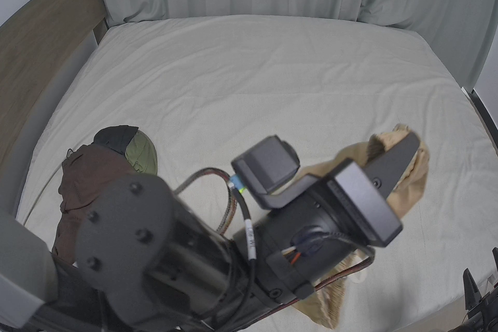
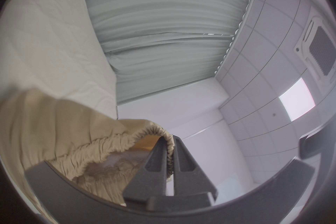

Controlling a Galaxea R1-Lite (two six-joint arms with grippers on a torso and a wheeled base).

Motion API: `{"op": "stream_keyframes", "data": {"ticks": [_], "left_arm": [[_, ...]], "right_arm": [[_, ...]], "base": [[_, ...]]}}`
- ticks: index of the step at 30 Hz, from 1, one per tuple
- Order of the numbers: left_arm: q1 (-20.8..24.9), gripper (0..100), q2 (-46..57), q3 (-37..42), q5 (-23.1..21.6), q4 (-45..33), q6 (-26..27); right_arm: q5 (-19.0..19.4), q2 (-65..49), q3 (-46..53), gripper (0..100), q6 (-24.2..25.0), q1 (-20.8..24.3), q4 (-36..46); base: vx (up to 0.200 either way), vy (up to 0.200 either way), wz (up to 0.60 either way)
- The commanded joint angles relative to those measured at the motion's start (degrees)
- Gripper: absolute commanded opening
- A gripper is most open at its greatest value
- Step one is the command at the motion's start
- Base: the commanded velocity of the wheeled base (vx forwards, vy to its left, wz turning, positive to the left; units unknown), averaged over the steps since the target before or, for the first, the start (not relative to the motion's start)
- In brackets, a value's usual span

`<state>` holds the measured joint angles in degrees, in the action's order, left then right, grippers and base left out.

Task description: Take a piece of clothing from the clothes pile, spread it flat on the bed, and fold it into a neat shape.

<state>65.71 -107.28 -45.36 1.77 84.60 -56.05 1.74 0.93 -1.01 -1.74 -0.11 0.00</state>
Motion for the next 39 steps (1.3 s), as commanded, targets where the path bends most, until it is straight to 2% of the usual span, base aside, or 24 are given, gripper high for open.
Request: {"op": "stream_keyframes", "data": {"ticks": [1,6,10,14,17,22,26,34,36,39], "left_arm": [[-1.5,0,9.4,-2.5,-0.4,-1.0,-4.8],[-8.7,0,10.9,-0.9,-0.4,-4.2,-6.0],[-12.1,0,7.1,3.0,0.0,-3.8,-5.2],[-13.6,0,3.4,8.0,0.0,-1.5,-1.7],[-14.6,0,-0.6,12.8,-0.1,3.6,1.3],[-18.1,0,-5.0,17.5,0.2,4.4,7.5],[-19.9,0,-5.8,18.8,0.3,4.4,8.2],[-27.6,0,-5.8,19.7,0.3,4.4,12.9],[-27.6,0,-5.8,19.7,0.3,4.4,12.9],[-30.0,0,-5.4,20.5,0.3,4.4,13.8]], "right_arm": [[-0.1,-0.2,1.0,100,0.0,-0.1,0.0],[0.0,-0.2,1.0,100,0.0,-0.1,0.0],[0.0,-0.2,1.0,100,0.0,-0.1,0.0],[0.0,-0.2,1.0,100,0.0,-0.1,0.0],[0.0,-0.2,1.0,100,0.1,-0.1,0.0],[0.0,-0.2,1.0,100,0.1,-0.1,0.0],[0.0,-0.2,1.0,100,0.1,-0.1,0.0],[0.0,-0.2,1.0,100,0.1,-0.1,0.0],[0.0,-0.2,1.0,100,0.1,-0.1,0.0],[0.0,-0.2,1.0,100,0.0,-0.1,0.0]], "base": [[0.0,0.0,0.0],[0.0,0.0,0.0],[0.0,0.0,0.0],[0.0,0.0,0.0],[0.0,0.0,0.0],[0.0,0.0,0.0],[0.0,0.0,0.0],[0.0,0.0,0.0],[0.0,0.0,0.0],[0.0,0.0,0.0]]}}
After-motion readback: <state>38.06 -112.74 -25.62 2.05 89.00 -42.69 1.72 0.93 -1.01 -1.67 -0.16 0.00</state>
